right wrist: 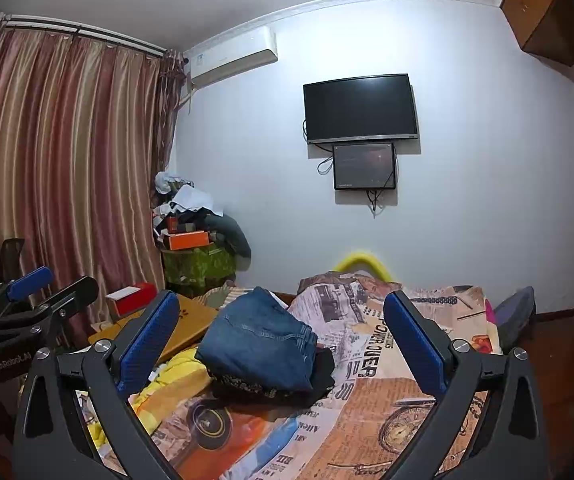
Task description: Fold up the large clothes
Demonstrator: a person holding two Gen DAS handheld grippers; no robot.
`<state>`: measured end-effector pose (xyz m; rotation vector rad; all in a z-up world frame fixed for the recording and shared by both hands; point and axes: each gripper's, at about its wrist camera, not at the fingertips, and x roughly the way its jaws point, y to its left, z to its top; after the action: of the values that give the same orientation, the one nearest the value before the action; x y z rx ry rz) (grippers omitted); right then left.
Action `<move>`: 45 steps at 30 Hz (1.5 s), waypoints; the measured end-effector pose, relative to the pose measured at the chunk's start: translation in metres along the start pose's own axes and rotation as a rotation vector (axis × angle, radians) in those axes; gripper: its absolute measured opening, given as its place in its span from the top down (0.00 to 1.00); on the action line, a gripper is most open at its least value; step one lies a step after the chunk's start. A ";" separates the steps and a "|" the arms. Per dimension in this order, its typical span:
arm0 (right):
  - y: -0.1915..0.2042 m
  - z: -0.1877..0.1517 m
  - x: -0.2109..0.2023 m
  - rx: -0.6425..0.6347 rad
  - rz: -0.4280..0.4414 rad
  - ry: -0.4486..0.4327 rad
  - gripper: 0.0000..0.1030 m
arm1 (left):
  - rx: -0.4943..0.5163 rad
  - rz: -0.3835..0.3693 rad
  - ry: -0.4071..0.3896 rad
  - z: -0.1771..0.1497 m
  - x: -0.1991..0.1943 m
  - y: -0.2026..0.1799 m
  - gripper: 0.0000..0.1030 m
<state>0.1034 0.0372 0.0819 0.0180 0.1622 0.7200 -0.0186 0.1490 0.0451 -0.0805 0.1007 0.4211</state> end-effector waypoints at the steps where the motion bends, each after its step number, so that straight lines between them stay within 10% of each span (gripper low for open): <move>1: 0.001 0.000 0.000 -0.002 -0.002 0.003 0.01 | -0.003 -0.005 0.001 0.000 0.000 0.000 0.01; 45: 0.003 0.003 -0.008 -0.023 0.000 0.033 0.01 | 0.032 -0.068 0.026 -0.006 0.003 -0.013 0.01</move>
<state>0.0964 0.0340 0.0867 -0.0157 0.1849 0.7229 -0.0104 0.1375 0.0398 -0.0579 0.1304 0.3504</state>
